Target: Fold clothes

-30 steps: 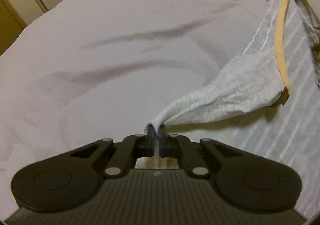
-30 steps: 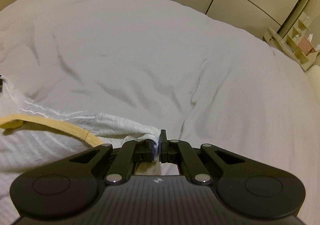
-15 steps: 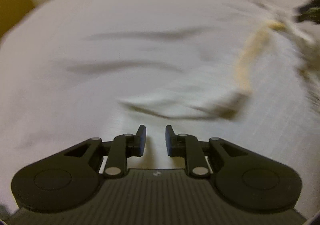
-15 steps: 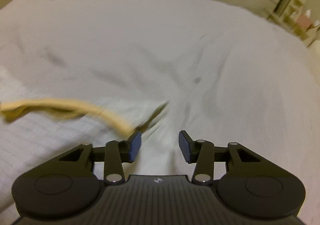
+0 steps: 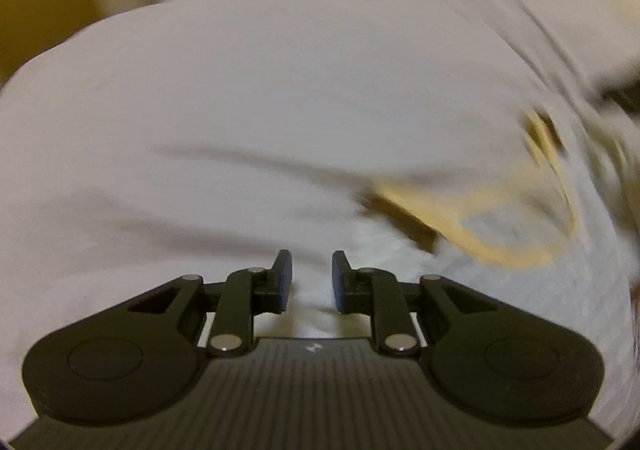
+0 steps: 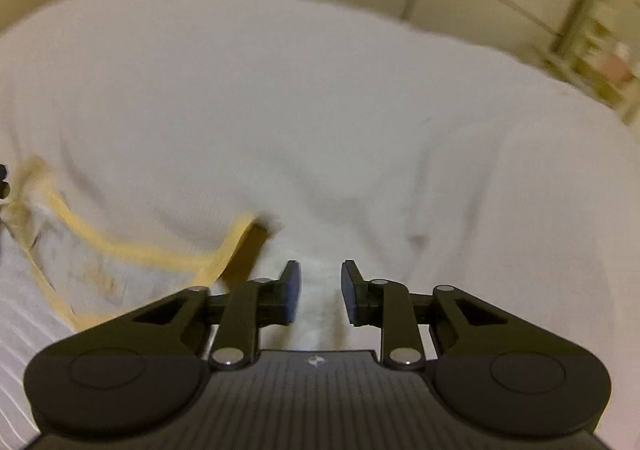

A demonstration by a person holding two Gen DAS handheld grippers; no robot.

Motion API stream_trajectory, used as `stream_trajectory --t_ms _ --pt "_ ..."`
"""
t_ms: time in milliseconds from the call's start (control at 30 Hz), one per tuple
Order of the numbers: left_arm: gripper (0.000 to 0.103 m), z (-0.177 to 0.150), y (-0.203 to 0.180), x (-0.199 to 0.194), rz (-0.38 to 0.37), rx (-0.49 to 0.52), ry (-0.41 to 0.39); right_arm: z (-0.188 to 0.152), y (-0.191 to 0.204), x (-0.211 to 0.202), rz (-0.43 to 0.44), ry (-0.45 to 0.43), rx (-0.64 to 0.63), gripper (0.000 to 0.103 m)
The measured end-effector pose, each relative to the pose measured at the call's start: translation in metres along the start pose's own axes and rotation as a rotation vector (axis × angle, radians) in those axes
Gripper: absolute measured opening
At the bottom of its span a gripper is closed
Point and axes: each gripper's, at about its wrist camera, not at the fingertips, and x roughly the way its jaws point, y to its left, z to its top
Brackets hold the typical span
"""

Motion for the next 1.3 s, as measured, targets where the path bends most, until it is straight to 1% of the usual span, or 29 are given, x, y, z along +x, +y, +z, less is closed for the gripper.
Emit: stream_trajectory --t_ms 33,67,100,133,167,233,333,400,433,467,500,533,567,600,700,767,800,867,900,933,967,1067,1133,1167,1200,1233,1267,1300 --pt "0.025 -0.005 0.006 -0.006 0.007 -0.009 0.005 -0.002 -0.004 -0.009 -0.005 -0.011 0.017 0.029" --pt "0.029 -0.009 0.013 -0.013 0.014 -0.018 0.010 -0.005 -0.008 -0.019 -0.010 -0.021 0.034 0.037" --pt "0.036 -0.014 0.019 -0.019 0.021 -0.027 0.016 -0.018 -0.005 -0.028 -0.012 -0.002 0.025 0.043" --pt "0.040 -0.025 0.023 -0.025 0.031 -0.023 0.037 -0.031 -0.001 -0.036 -0.013 0.017 0.016 0.058" --pt "0.042 -0.036 0.027 -0.030 0.044 -0.017 0.059 -0.044 0.002 -0.045 -0.015 0.037 0.007 0.070" --pt "0.051 -0.058 0.037 -0.038 0.065 -0.014 0.103 -0.071 0.008 -0.061 -0.019 0.076 -0.013 0.072" --pt "0.056 -0.090 0.051 -0.047 0.088 -0.044 0.161 -0.102 0.036 -0.062 -0.004 0.135 -0.152 0.072" --pt "0.058 -0.105 0.056 -0.050 0.096 -0.060 0.192 -0.108 0.047 -0.052 -0.012 0.153 -0.211 0.071" --pt "0.058 -0.108 0.056 -0.047 0.087 -0.056 0.201 -0.104 0.044 -0.045 -0.021 0.159 -0.208 0.061" --pt "0.058 -0.111 0.055 -0.045 0.078 -0.052 0.209 -0.102 0.039 -0.039 -0.021 0.175 -0.183 0.036" --pt "0.058 -0.112 0.053 -0.045 0.064 -0.042 0.210 -0.100 0.035 -0.035 -0.017 0.195 -0.144 0.025" --pt "0.058 -0.113 0.051 -0.045 0.052 -0.033 0.211 -0.098 0.028 -0.036 -0.033 0.194 -0.134 0.005" --pt "0.058 -0.113 0.051 -0.045 0.050 -0.030 0.213 -0.095 0.022 -0.037 -0.050 0.192 -0.126 0.000" --pt "0.058 -0.114 0.050 -0.044 0.049 -0.028 0.214 -0.095 0.013 -0.045 -0.088 0.172 -0.145 0.000" --pt "0.058 -0.114 0.050 -0.041 0.045 -0.020 0.219 -0.087 -0.025 -0.059 -0.229 0.128 -0.082 0.000" --pt "0.059 -0.115 0.049 -0.039 0.043 -0.015 0.222 -0.087 -0.057 -0.067 -0.323 0.119 0.037 0.000" --pt "0.061 -0.115 0.049 -0.038 0.041 -0.012 0.223 -0.089 -0.063 -0.070 -0.342 0.122 0.065 0.003" --pt "0.062 -0.116 0.048 -0.037 0.039 -0.007 0.226 -0.091 -0.074 -0.077 -0.378 0.127 0.119 0.020" --pt "0.063 -0.116 0.048 -0.036 0.037 -0.005 0.228 -0.095 -0.068 -0.082 -0.377 0.119 0.114 0.026" --pt "0.063 -0.117 0.048 -0.035 0.036 -0.002 0.229 -0.099 -0.062 -0.087 -0.376 0.111 0.110 0.039" --pt "0.063 -0.117 0.047 -0.034 0.035 0.000 0.231 -0.103 -0.054 -0.088 -0.364 0.107 0.109 0.049" --pt "0.063 -0.121 0.052 -0.035 0.024 -0.022 0.237 -0.121 -0.030 -0.094 -0.313 0.126 0.132 0.053" --pt "0.063 -0.122 0.055 -0.036 0.011 -0.030 0.241 -0.136 -0.015 -0.098 -0.256 0.148 0.178 0.053" --pt "0.061 -0.123 0.057 -0.036 0.004 -0.033 0.242 -0.141 -0.010 -0.100 -0.233 0.164 0.193 0.054" --pt "0.049 -0.123 0.058 -0.035 -0.005 -0.037 0.243 -0.147 -0.004 -0.102 -0.209 0.179 0.207 0.054" --pt "0.033 -0.122 0.060 -0.035 -0.022 -0.048 0.240 -0.151 0.001 -0.104 -0.189 0.188 0.212 0.054" --pt "0.026 -0.120 0.062 -0.036 -0.039 -0.058 0.237 -0.154 0.006 -0.109 -0.169 0.194 0.214 0.054" --pt "0.008 -0.118 0.064 -0.036 -0.056 -0.069 0.234 -0.157 0.013 -0.112 -0.155 0.201 0.211 0.054"
